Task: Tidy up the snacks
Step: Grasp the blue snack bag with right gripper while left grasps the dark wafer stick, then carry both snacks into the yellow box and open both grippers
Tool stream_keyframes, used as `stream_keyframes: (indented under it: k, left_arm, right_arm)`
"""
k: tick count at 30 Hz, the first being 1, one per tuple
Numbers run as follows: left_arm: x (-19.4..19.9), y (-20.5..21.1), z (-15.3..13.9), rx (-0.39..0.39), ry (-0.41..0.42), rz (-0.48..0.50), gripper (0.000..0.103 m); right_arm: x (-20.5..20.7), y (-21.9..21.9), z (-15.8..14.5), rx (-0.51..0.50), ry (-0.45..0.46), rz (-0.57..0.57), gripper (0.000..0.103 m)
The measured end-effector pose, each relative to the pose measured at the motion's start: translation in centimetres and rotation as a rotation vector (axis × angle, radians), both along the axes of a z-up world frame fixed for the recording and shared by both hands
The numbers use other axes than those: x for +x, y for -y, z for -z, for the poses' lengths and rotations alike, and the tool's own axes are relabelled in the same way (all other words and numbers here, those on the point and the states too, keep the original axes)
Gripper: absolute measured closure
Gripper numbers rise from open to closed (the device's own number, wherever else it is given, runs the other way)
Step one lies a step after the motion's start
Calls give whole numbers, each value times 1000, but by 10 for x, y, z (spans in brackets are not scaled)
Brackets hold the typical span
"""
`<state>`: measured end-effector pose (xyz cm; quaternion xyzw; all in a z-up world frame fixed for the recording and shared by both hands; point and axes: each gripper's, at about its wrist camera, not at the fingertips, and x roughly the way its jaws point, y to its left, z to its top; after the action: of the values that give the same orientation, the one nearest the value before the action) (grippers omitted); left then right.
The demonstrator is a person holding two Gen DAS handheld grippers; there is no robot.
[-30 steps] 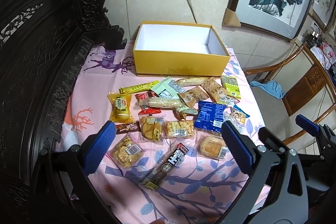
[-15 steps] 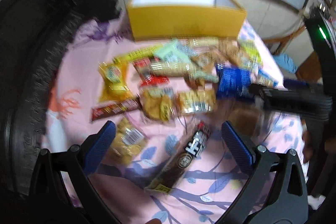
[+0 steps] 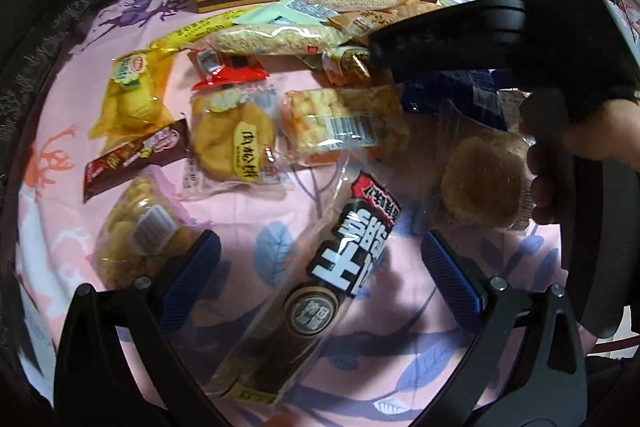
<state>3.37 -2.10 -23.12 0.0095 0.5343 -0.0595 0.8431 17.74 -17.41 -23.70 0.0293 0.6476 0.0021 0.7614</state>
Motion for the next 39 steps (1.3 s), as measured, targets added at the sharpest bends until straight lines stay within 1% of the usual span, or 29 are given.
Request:
stream_keyframes:
  k: [1,2,3,6,8,10,12,15,18,20,21,22,24,25,26,27,28,30,31,33,35,39]
  left_arm:
    - [1,1,3,0,-4,6,2]
    - [0,2,5,-3,-7,11,2]
    - [0,3,8,-6,-16,17,2]
    - [0,2,17,-38,-54,26,2]
    - [1,1,23,-73,-76,28,2]
    - [1,2,24,-81,-58,49,2]
    - [2,5,25,-60,-52,70,2]
    - [7,13,29,14,-62,123,2]
    - [13,15,31,26,-83,140,2]
    - [12,18,31,66,-68,147,12]
    - [11,17,29,64,-52,148,25]
    - [10,15,26,53,-31,130,42]
    - [11,11,23,43,-24,105,61]
    - [12,10,23,31,-27,101,66]
    - [12,9,23,25,-28,101,68]
    - [10,7,21,17,-28,101,73]
    - [6,2,17,0,-30,97,75]
    - [5,-3,15,-25,-30,81,77]
    - [-4,-4,13,-32,-25,74,79]
    - [0,-9,7,-62,-14,45,79]
    - [-8,-4,0,-73,0,37,79]
    - [0,-3,-15,-97,12,13,79]
  right_arm:
    - [-1,-1,0,2,-2,0,5]
    - [-2,-1,-2,15,10,-3,19]
    - [-5,0,-3,59,18,-11,26]
    - [-11,2,-4,75,34,-34,39]
    - [-13,5,-7,101,36,-41,43]
    - [-15,12,-14,145,32,-34,45]
    - [-16,16,-21,167,40,-32,45]
    - [-23,17,-36,214,54,-41,45]
    - [-29,26,-49,240,61,-56,44]
    - [-27,27,-51,243,66,-54,44]
    - [-30,30,-55,246,71,-50,44]
    - [-31,32,-57,246,75,-45,44]
    - [-27,36,-59,248,84,-37,44]
    - [-29,36,-59,245,90,-36,44]
    - [-30,37,-61,247,95,-33,44]
    - [-30,37,-62,247,100,-32,44]
    - [-29,36,-63,245,106,-33,44]
    - [-30,37,-66,239,118,-40,44]
    - [-31,37,-67,238,121,-43,44]
    - [-33,38,-70,235,132,-45,44]
    - [-35,39,-72,234,139,-47,44]
    - [-36,39,-75,236,146,-49,44]
